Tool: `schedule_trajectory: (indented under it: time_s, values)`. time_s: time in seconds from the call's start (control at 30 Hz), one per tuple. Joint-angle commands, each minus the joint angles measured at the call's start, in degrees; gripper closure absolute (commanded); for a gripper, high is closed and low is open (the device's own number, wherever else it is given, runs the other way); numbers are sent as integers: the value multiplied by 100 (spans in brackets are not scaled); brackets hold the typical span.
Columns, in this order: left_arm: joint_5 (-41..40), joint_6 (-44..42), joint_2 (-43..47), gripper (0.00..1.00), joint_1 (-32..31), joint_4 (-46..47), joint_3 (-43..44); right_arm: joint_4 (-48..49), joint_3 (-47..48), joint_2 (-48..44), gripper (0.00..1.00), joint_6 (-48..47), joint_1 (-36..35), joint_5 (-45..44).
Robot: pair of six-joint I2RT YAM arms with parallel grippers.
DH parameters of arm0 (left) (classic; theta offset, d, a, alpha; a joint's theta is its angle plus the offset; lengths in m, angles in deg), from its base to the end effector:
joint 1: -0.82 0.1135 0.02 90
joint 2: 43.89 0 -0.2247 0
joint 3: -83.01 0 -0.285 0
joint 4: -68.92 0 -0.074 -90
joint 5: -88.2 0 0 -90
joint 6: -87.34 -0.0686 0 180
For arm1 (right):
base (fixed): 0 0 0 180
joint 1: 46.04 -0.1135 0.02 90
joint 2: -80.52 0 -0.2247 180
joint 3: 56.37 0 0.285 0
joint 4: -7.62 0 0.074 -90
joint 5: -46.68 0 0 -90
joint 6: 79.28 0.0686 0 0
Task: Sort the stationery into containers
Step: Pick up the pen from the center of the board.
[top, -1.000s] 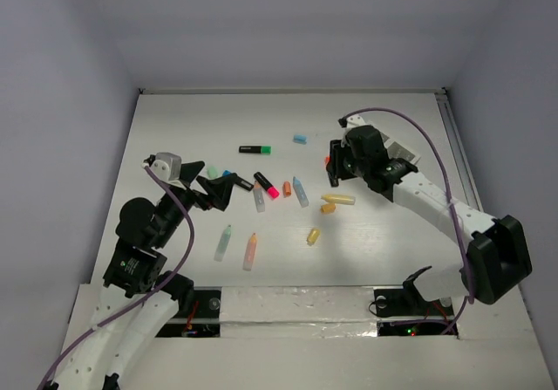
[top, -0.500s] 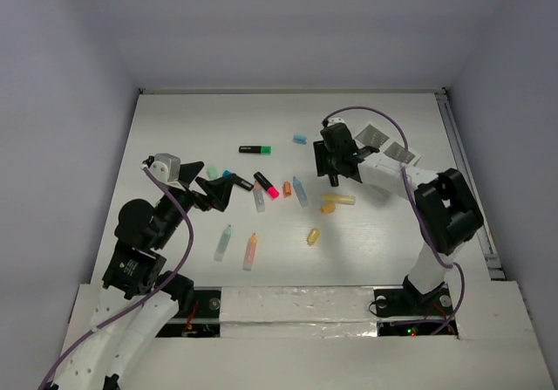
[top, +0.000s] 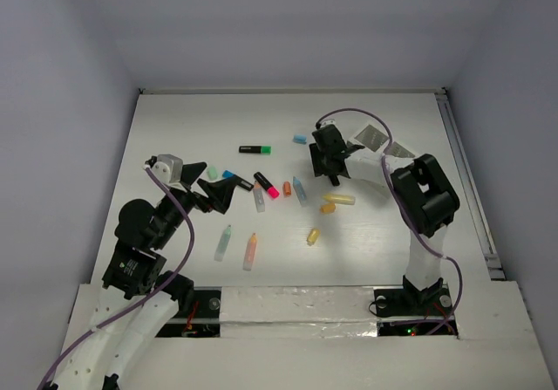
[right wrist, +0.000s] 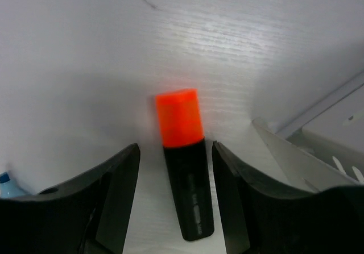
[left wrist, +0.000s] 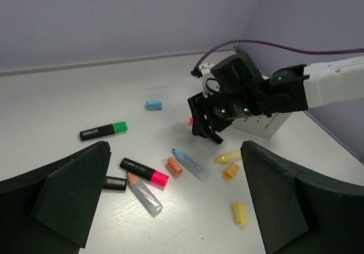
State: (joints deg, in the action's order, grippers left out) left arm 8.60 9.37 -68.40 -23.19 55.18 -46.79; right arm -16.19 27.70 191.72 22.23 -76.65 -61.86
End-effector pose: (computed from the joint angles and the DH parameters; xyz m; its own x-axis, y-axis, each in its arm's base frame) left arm 0.1875 -0.0971 0.3596 0.0680 -0.2547 -0.9646 0.5886 0.7909 -0.1673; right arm 0.3920 0.2066 0.0851 -0.7168 -0.2043 -0.6667 -0.1707 0.9784 -0.1162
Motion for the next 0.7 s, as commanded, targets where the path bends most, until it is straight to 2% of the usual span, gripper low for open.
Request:
schedule_trajectory:
  time_s: [0.0,0.2,0.33,0.5,0.57,0.6,0.67]
  values:
    - [156,-105,-10,1,-25,290,186,296,252,112,41,-105,73,-255]
    - [200,-122,-62,1,-25,308,186,340,305,306,41,-140,73,-439]
    - [209,-122,-89,1,-25,325,177,375,323,341,49,-158,126,-325]
    - [218,-113,-89,1,-25,334,169,287,472,403,48,-254,126,-176]
    - [218,-113,-71,1,-25,334,177,278,516,403,54,-272,178,-115]
    - [218,-105,-63,1,-25,334,169,287,525,403,65,-281,178,-97]
    - [218,-113,-54,1,-25,343,168,410,551,368,75,-342,178,-44]
